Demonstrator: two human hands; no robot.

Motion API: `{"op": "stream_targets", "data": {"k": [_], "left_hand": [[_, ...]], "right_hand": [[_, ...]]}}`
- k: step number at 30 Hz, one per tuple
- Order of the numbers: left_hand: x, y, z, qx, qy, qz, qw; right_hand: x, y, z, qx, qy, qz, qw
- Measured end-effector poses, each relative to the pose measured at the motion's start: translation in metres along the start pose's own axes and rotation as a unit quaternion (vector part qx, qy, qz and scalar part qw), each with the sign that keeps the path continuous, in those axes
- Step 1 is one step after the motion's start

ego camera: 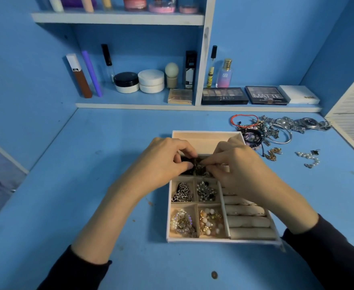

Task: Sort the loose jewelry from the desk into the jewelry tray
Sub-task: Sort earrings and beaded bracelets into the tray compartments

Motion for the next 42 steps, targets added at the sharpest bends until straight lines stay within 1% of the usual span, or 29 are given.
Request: {"op": "stream_targets", "data": {"k": [3, 6, 9, 15, 19, 22, 25, 27, 30, 33, 37, 42], "left_hand": [[0.001, -0.003, 0.0, 0.017, -0.008, 0.007, 1.0], [0.007, -0.01, 0.001, 0.044, -0.008, 0.021, 0.999], [0.016, -0.013, 0.005, 0.054, -0.006, 0.034, 0.998], [0.025, -0.014, 0.005, 0.046, 0.0, 0.109, 0.993], [0.025, -0.014, 0.003, 0.065, 0.0, 0.151, 0.986], [0.026, -0.012, 0.005, 0.065, 0.003, 0.138, 0.988], [0.025, -0.009, 0.01, 0.061, 0.006, 0.098, 0.993], [0.023, -0.014, 0.014, 0.065, -0.004, 0.066, 0.996], [0.022, -0.03, 0.022, 0.074, -0.018, 0.049, 0.996], [0.027, -0.052, 0.036, 0.089, -0.02, 0.032, 0.995], [0.044, -0.083, 0.061, 0.142, 0.008, 0.008, 0.99], [0.075, -0.105, 0.095, 0.146, 0.042, 0.001, 0.988]], "right_hand": [[-0.013, -0.005, -0.001, 0.036, -0.03, 0.053, 0.997], [-0.02, -0.015, -0.004, 0.07, -0.054, 0.075, 0.993], [-0.024, -0.021, -0.009, 0.096, -0.067, 0.101, 0.988], [-0.024, -0.029, -0.02, 0.135, -0.093, 0.152, 0.975], [-0.022, -0.038, -0.027, 0.169, -0.125, 0.173, 0.962], [-0.022, -0.046, -0.03, 0.177, -0.136, 0.178, 0.958], [-0.026, -0.054, -0.034, 0.193, -0.14, 0.188, 0.953], [-0.031, -0.063, -0.037, 0.21, -0.147, 0.203, 0.945], [-0.039, -0.082, -0.041, 0.24, -0.169, 0.22, 0.93], [-0.049, -0.104, -0.049, 0.274, -0.195, 0.209, 0.918], [-0.064, -0.132, -0.061, 0.304, -0.219, 0.147, 0.915], [-0.076, -0.156, -0.068, 0.33, -0.196, 0.063, 0.921]]}}
Point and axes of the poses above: each hand's wrist, its own z-axis towards the middle knuckle, its own x-axis out of the palm, y = z × x, the point moved 1 cm from there along z, towards the middle knuckle, and after that the axes turned 4 degrees about x, right-handed, at the moved point
